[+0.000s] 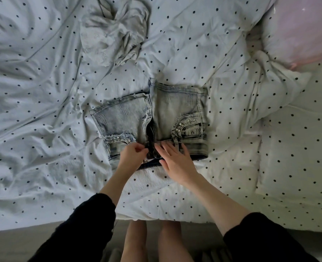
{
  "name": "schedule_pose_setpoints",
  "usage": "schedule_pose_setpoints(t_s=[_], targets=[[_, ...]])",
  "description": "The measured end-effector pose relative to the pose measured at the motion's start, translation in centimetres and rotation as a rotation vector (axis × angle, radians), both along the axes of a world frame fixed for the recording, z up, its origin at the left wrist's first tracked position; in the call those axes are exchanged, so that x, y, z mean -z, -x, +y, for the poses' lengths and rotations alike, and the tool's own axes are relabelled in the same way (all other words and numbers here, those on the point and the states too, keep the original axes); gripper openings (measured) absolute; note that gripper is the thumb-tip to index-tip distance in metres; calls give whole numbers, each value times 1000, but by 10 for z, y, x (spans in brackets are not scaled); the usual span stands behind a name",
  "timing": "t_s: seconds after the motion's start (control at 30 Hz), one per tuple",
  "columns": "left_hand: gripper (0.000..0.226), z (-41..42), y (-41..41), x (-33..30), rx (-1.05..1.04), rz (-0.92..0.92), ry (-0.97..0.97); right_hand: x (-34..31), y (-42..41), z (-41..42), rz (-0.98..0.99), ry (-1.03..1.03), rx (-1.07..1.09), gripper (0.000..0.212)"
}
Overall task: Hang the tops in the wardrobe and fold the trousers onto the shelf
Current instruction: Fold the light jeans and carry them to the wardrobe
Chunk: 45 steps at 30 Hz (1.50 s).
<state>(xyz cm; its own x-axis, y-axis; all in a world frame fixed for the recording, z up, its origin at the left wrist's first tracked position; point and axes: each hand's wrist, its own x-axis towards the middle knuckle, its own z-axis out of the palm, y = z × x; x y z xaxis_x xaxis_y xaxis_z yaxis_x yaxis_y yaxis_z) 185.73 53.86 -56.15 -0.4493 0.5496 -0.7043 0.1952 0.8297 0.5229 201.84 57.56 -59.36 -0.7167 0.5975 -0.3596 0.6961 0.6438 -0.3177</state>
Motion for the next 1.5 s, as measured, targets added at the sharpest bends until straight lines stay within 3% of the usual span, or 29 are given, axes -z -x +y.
schedule_pose_setpoints(t_s=[0.13,0.3,0.37,0.47,0.5,0.53,0.63,0.7,0.77,0.87,0.93,1.07,1.13,1.2,1.27,1.33,1.43,1.5], targets=[[9,-5,16,-22,-51,176,-114,4,0,-7,-37,-54,-38,51],[7,6,6,-28,261,293,-347,-2,11,-2,-64,25,-54,43],[11,7,-11,-18,448,266,-270,-6,5,6,40,86,-13,33],[45,0,-31,3,910,314,97,-9,-18,10,148,63,108,32],[49,-2,-35,7,962,326,143,-9,-27,11,159,32,133,34],[48,-3,-35,8,930,322,120,-8,-32,11,171,-5,143,36],[27,-2,-23,-1,452,237,-131,-11,-28,10,189,-103,92,37],[28,-10,-6,-7,267,374,-208,-14,-10,7,148,-105,3,39],[39,-27,18,-8,123,427,-104,-18,11,0,38,-25,-101,50],[54,-54,47,0,-135,159,155,-15,26,-8,-152,188,-154,57],[58,-60,54,0,-299,-20,166,-13,25,-8,-217,229,-137,57],[57,-44,58,-5,-511,-119,80,-18,33,0,-222,242,-89,50],[37,-32,56,-11,-568,-137,49,-28,38,4,-192,351,-20,47],[22,-20,52,-21,-554,-72,10,-43,40,10,11,542,185,46],[20,-8,42,-41,-411,64,-36,-63,31,18,237,698,450,46],[17,5,24,-67,-269,162,-135,-75,9,30,356,689,631,48],[18,28,-14,-93,-86,176,-276,-81,-28,52,414,648,843,73],[32,49,-44,-95,77,86,-324,-83,-51,66,478,658,1006,59]])
